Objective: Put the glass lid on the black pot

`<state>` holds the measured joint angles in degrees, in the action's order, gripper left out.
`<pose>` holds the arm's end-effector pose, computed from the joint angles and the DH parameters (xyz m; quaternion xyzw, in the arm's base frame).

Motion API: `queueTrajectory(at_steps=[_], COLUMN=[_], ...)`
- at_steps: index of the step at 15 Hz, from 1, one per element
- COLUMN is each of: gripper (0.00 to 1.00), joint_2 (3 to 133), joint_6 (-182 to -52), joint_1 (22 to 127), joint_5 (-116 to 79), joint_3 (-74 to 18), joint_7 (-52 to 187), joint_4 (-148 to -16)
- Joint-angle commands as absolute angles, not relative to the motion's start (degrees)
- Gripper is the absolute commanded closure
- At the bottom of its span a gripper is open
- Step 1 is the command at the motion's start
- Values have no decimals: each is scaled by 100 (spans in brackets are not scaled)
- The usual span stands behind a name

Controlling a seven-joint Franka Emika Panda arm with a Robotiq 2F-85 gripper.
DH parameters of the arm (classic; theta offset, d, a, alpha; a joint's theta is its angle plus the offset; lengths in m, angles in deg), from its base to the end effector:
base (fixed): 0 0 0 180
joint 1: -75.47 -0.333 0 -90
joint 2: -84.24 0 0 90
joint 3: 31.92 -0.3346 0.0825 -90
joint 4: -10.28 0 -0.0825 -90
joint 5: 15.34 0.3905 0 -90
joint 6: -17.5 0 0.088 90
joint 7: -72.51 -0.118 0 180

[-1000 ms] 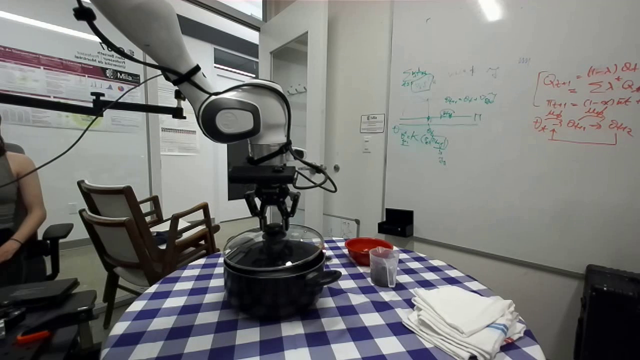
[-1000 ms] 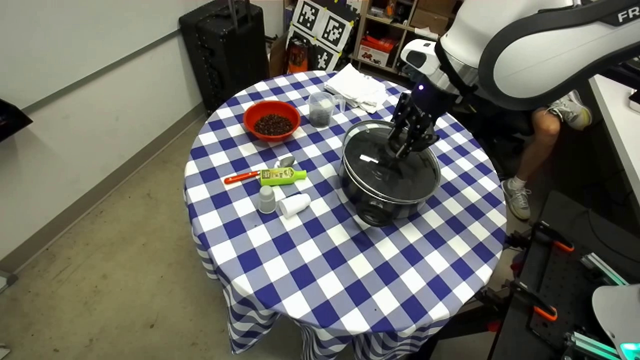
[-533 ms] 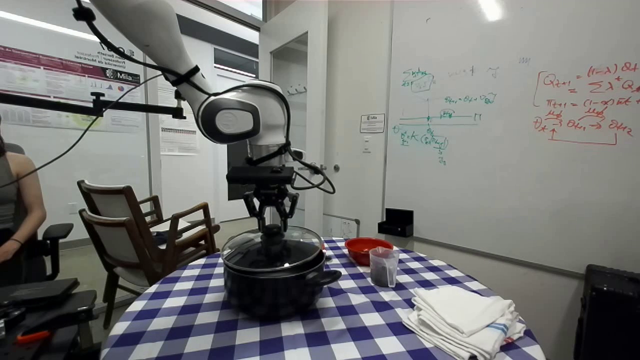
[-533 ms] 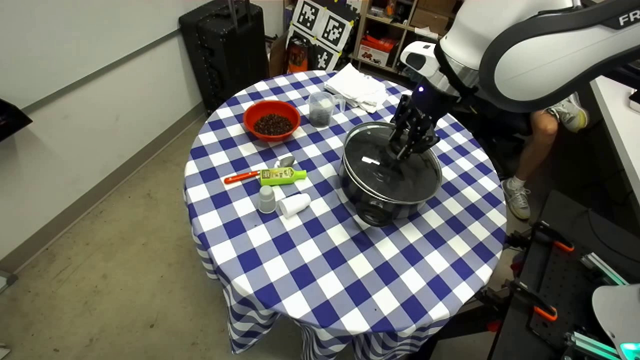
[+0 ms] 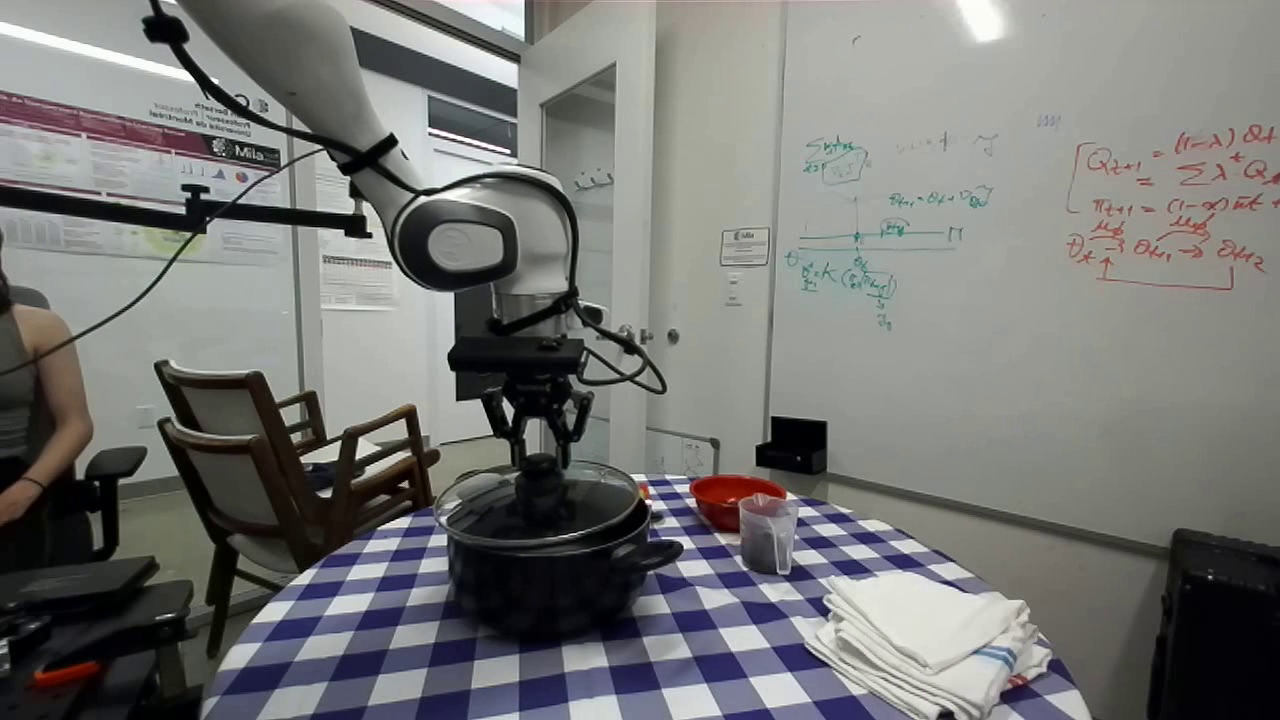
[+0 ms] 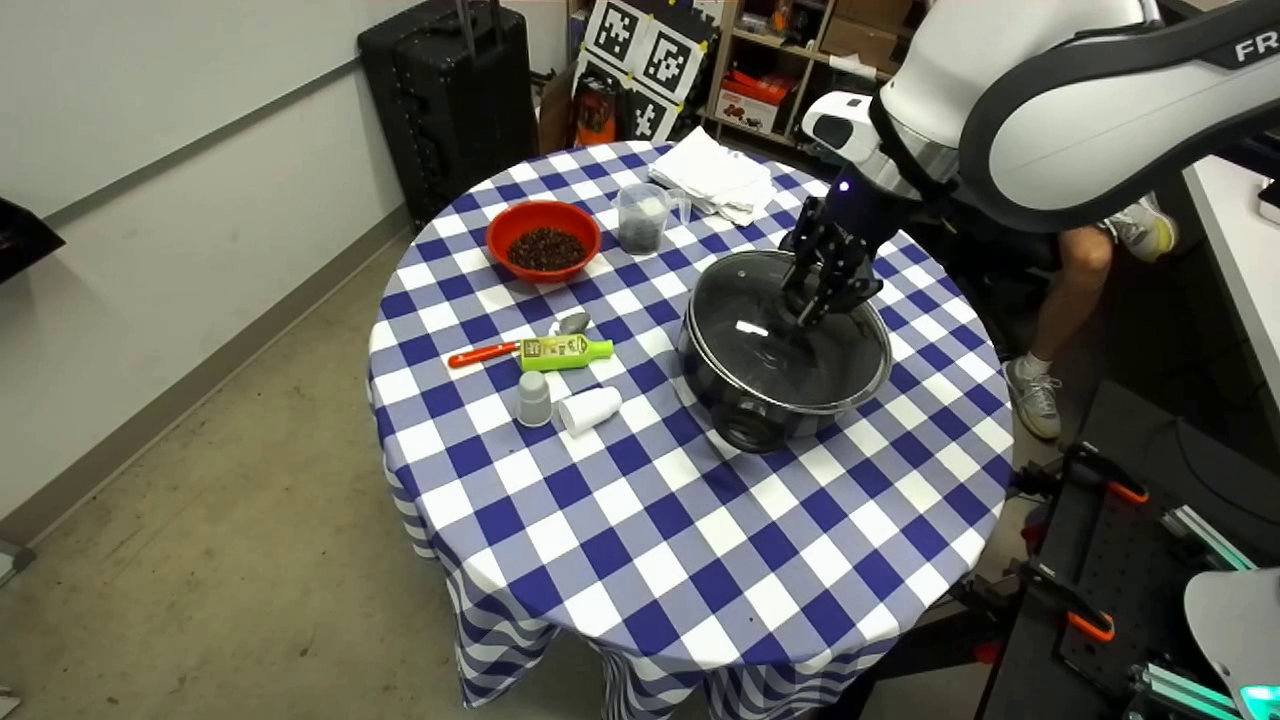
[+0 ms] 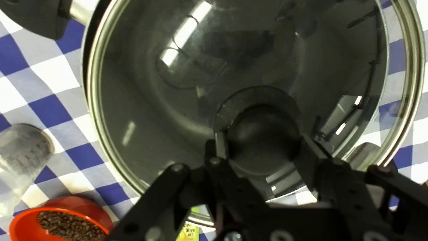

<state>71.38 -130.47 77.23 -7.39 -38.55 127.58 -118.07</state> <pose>0.5632 0.0460 0.2821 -0.8914 -0.4463 -0.0758 0.0229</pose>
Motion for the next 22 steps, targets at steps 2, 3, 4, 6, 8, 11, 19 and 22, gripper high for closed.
queueTrajectory(at_steps=[2, 3, 4, 6, 8, 11, 19, 22], gripper=[74, 74, 74, 74, 74, 74, 74, 74], joint_2=[7190, 7178, 7166, 7163, 7156, 7163, 7060, 7042], joint_6=[-13021, -13060, -13088, -13110, -13105, -13086, -13122, -13063], joint_1=[7721, 7730, 7738, 7740, 7748, 7750, 7746, 7712], joint_5=[-853, -846, -846, -865, -860, -885, -995, -1236], joint_3=[-3852, -3850, -3845, -3834, -3828, -3807, -3746, -3710], joint_7=[12628, 12639, 12648, 12632, 12627, 12591, 12457, 12239], joint_4=[-11717, -11693, -11666, -11645, -11638, -11657, -11663, -11629])
